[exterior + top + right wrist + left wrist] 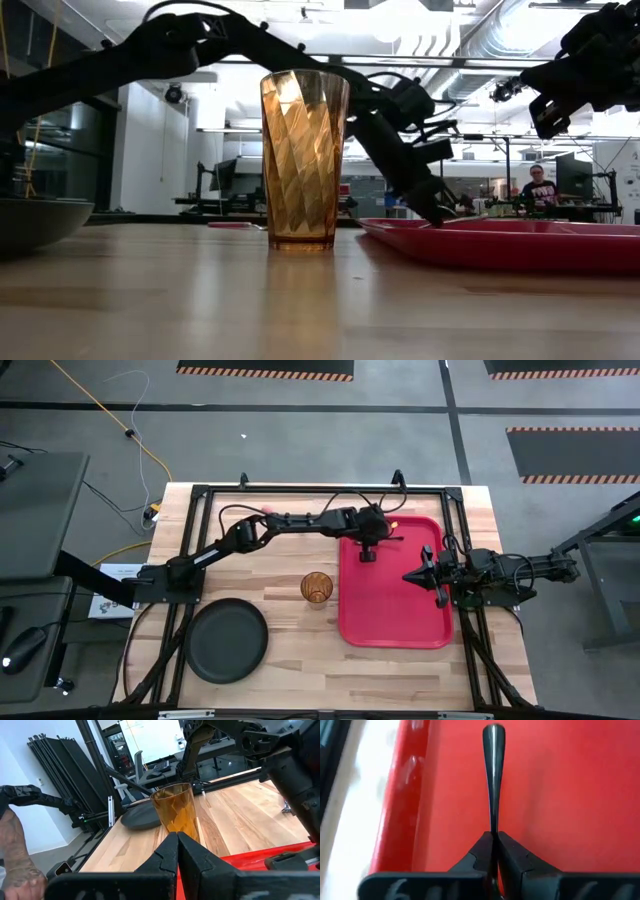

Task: Pick and place plate/cup/fork/spoon on tray
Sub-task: Put the black spoon on the red serving tray, then put the brown glass on the red serving tray

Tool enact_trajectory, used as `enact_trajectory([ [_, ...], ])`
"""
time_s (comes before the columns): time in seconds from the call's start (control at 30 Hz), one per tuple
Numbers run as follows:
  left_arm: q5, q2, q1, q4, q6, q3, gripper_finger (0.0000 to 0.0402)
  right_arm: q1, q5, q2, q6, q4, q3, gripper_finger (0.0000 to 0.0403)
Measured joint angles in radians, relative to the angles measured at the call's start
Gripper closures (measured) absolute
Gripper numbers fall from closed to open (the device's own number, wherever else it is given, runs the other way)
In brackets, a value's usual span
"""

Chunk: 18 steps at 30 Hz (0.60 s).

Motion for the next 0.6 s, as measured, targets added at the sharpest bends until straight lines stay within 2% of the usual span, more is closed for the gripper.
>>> enact_trajectory([
  [0.3,-0.025,0.0,0.0,0.076,-0.028,0.0,0.038,0.0,0.0,0.0,0.0,0.0,0.0,0.0402],
  [0.6,-0.03,0.0,0.01,0.084,-0.081,0.0,0.0305,0.0,0.0,0.0,0.0,0.0,0.0,0.0402],
])
